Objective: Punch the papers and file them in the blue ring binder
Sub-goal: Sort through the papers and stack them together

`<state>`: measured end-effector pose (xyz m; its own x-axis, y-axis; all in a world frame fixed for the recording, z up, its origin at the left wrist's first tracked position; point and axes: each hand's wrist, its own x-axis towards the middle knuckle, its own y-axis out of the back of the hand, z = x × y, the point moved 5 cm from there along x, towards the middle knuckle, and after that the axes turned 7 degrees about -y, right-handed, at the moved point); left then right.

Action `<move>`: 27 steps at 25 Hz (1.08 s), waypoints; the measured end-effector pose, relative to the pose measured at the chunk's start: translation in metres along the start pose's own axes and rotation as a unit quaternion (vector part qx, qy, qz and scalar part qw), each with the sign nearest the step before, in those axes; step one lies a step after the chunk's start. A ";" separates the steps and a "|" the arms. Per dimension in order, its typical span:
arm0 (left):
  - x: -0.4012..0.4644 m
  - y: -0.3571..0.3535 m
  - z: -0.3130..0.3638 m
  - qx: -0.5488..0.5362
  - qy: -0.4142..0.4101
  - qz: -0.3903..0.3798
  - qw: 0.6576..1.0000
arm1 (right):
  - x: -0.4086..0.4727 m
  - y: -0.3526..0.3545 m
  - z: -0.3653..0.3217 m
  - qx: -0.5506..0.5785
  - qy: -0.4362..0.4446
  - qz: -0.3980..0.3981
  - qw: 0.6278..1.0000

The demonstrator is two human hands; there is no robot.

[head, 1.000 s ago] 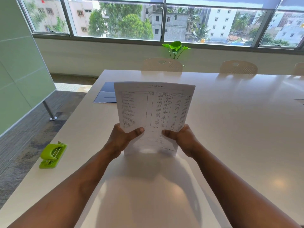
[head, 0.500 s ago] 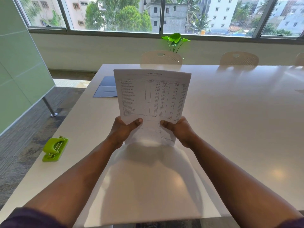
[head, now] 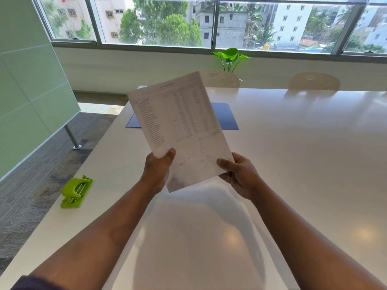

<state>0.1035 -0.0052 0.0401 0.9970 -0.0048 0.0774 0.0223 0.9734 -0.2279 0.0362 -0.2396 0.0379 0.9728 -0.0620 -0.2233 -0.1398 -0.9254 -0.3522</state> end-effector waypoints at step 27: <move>0.029 0.050 0.048 0.116 -0.050 -0.122 0.984 | 0.009 0.042 -0.039 -0.159 0.086 0.044 0.983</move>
<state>0.1296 0.0547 0.0776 0.9514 -0.2345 0.1995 0.2318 0.9721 0.0372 0.0461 -0.2939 0.0566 0.9800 -0.1849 -0.0740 -0.1876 -0.9818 -0.0313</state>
